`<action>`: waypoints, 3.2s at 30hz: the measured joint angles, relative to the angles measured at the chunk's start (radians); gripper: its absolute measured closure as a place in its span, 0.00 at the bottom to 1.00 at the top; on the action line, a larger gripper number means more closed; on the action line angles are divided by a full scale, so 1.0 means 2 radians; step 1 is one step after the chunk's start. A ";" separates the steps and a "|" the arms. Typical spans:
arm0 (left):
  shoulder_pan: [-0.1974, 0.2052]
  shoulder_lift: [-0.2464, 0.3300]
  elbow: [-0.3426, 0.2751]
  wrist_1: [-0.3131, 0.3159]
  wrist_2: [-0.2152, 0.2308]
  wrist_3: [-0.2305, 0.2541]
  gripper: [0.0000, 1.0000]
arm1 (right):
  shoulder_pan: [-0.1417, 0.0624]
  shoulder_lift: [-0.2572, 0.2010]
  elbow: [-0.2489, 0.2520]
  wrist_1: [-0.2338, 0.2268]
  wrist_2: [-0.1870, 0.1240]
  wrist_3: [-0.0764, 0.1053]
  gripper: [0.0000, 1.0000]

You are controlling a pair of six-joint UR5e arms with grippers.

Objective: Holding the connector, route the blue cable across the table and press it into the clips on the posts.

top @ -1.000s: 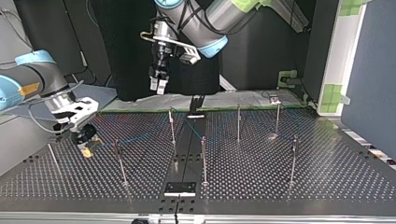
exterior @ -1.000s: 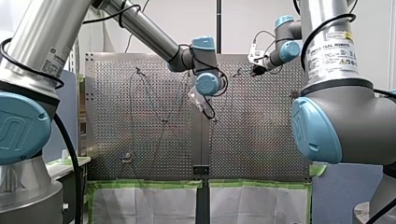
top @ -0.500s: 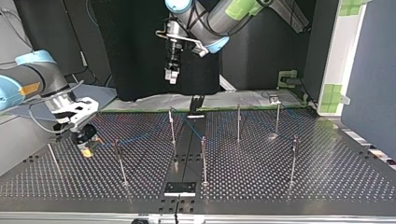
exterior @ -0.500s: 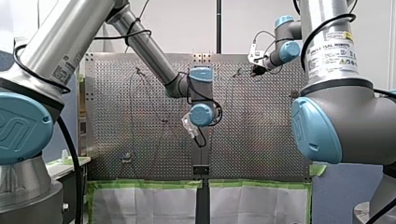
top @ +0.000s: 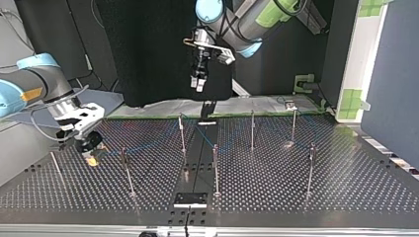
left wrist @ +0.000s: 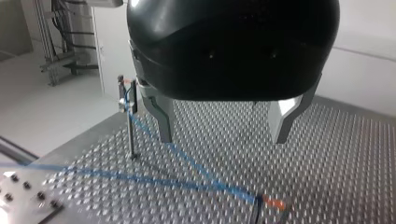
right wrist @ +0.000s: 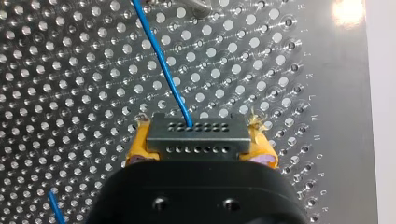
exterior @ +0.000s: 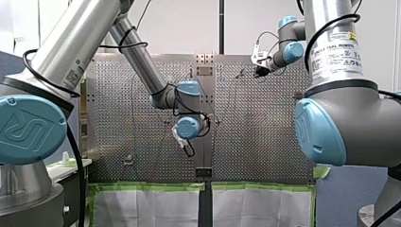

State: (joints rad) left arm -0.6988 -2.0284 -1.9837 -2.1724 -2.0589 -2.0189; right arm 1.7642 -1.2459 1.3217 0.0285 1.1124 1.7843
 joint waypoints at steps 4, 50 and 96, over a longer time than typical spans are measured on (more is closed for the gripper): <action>0.019 0.000 -0.019 0.019 -0.013 0.012 0.00 | -0.001 0.000 0.000 0.000 0.000 0.000 1.00; 0.039 0.000 -0.221 0.162 -0.038 0.034 0.00 | -0.006 0.001 0.000 0.000 0.005 0.000 1.00; 0.039 0.000 -0.226 0.161 -0.038 0.034 0.00 | -0.006 0.001 0.000 0.000 0.005 0.000 1.00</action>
State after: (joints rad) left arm -0.6216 -2.0284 -2.4356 -1.8502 -2.1344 -1.9511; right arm 1.7527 -1.2435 1.3217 0.0290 1.1215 1.7843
